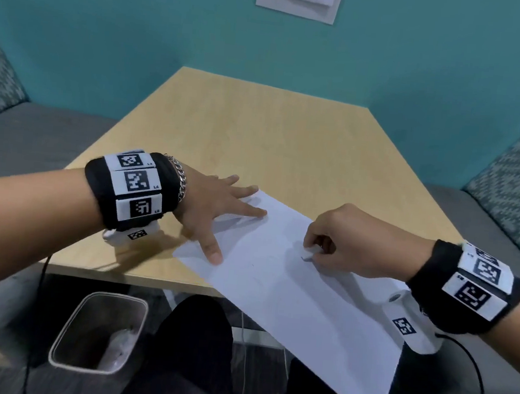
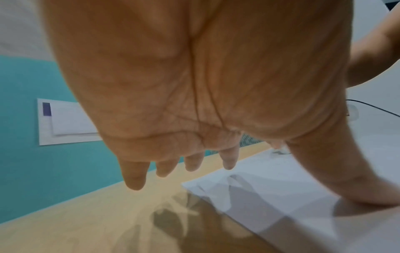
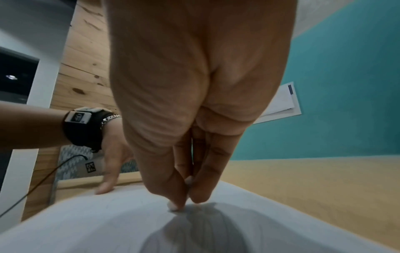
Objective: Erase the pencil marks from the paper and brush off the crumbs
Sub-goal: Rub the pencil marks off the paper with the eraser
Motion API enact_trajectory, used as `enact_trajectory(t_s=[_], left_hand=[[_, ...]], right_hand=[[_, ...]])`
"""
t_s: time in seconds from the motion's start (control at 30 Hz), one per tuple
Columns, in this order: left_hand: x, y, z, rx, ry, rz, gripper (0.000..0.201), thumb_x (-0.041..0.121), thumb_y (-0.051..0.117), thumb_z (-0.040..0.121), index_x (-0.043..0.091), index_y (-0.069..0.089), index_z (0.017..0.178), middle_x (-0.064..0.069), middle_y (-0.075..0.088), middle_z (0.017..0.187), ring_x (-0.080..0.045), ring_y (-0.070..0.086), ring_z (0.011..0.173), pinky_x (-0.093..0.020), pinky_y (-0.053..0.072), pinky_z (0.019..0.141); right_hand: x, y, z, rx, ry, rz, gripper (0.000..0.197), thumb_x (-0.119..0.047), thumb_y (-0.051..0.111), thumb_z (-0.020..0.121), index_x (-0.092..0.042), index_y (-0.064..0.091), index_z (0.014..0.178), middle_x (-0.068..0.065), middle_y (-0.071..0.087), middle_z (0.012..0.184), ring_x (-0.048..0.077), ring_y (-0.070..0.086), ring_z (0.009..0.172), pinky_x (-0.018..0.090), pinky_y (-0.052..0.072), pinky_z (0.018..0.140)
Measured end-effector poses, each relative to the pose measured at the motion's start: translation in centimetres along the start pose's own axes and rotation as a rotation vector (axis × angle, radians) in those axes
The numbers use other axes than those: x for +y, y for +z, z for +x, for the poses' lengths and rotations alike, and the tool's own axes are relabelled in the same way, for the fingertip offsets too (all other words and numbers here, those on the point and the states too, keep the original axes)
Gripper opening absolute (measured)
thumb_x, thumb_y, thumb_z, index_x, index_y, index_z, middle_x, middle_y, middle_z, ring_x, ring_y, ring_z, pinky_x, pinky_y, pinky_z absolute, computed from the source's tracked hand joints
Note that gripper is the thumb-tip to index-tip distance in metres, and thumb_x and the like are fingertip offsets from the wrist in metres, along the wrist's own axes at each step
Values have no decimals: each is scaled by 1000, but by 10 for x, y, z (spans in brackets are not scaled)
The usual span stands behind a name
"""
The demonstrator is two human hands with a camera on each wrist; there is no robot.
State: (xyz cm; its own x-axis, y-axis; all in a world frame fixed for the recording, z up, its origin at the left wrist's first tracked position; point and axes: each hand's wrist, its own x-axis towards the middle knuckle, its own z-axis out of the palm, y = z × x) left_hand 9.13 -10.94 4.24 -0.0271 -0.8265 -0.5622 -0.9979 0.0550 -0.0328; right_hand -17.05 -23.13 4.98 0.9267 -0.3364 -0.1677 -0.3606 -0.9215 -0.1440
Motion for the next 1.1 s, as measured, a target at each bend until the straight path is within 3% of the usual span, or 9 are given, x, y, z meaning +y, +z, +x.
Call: enact_trajectory(t_s=[0.1, 0.17, 0.3, 0.4, 0.47, 0.6, 0.77, 0.93, 1.1], left_hand=[[2, -2, -1, 64, 77, -78, 90, 51, 66, 98, 48, 7, 165, 5, -9, 177, -18, 7, 162, -35, 18, 125], [6, 3, 1, 61, 137, -97, 86, 51, 63, 100, 40, 11, 167, 11, -2, 176, -10, 16, 159, -27, 21, 122], [10, 7, 4, 48, 140, -37, 110, 71, 69, 87, 35, 5, 168, 16, -4, 175, -6, 9, 160, -33, 14, 129], [9, 6, 7, 34, 136, -28, 121, 78, 72, 78, 35, 4, 168, 15, -5, 175, -8, 9, 160, -37, 14, 130], [8, 7, 8, 30, 133, -28, 123, 79, 73, 76, 36, 3, 168, 15, -6, 175, -8, 9, 160, -39, 14, 130], [6, 10, 11, 18, 117, -52, 125, 79, 74, 76, 37, 1, 168, 16, -8, 175, -9, 9, 161, -42, 16, 130], [6, 7, 15, -2, 108, -57, 129, 83, 75, 69, 44, 0, 166, 20, -9, 174, -9, 10, 160, -45, 17, 129], [7, 5, 17, -17, 88, -47, 132, 87, 74, 63, 47, -1, 165, 24, -9, 172, -11, 15, 159, -47, 21, 128], [8, 5, 16, -24, 80, -49, 131, 87, 75, 64, 48, -1, 165, 25, -10, 172, -11, 16, 159, -45, 21, 128]], right_hand=[[-1, 0, -8, -7, -11, -25, 7, -29, 68, 87, -22, 70, 89, -7, 68, 79, 15, 60, 74, 32, 53, 64], [-2, -2, -9, -14, -4, -17, 11, -30, 69, 88, -21, 72, 94, -8, 69, 80, 13, 61, 75, 27, 51, 62], [-12, -7, 2, 47, -53, 22, 18, -24, 71, 87, -22, 76, 105, -11, 69, 82, 3, 60, 74, 21, 52, 68], [-20, -1, 16, 78, -52, -17, 21, -19, 66, 86, -19, 75, 105, -8, 67, 84, 8, 55, 76, 33, 55, 74], [-22, 3, 17, 75, -30, -27, 18, -20, 65, 85, -18, 74, 100, -7, 66, 83, 12, 56, 79, 39, 56, 74], [-30, 8, 7, 11, -107, -14, 14, -22, 66, 86, -20, 73, 97, -9, 65, 84, 11, 56, 79, 34, 54, 73], [-22, 6, 18, 60, -33, -54, 8, -20, 62, 81, -21, 67, 87, -5, 60, 83, 18, 57, 76, 44, 56, 69], [-31, 8, 11, 2, -134, -61, 9, -22, 64, 85, -22, 70, 91, -10, 58, 81, 11, 49, 76, 32, 51, 69], [-26, 6, 25, 55, -84, -90, 8, -21, 63, 83, -20, 68, 89, -4, 63, 82, 17, 50, 77, 43, 54, 71]])
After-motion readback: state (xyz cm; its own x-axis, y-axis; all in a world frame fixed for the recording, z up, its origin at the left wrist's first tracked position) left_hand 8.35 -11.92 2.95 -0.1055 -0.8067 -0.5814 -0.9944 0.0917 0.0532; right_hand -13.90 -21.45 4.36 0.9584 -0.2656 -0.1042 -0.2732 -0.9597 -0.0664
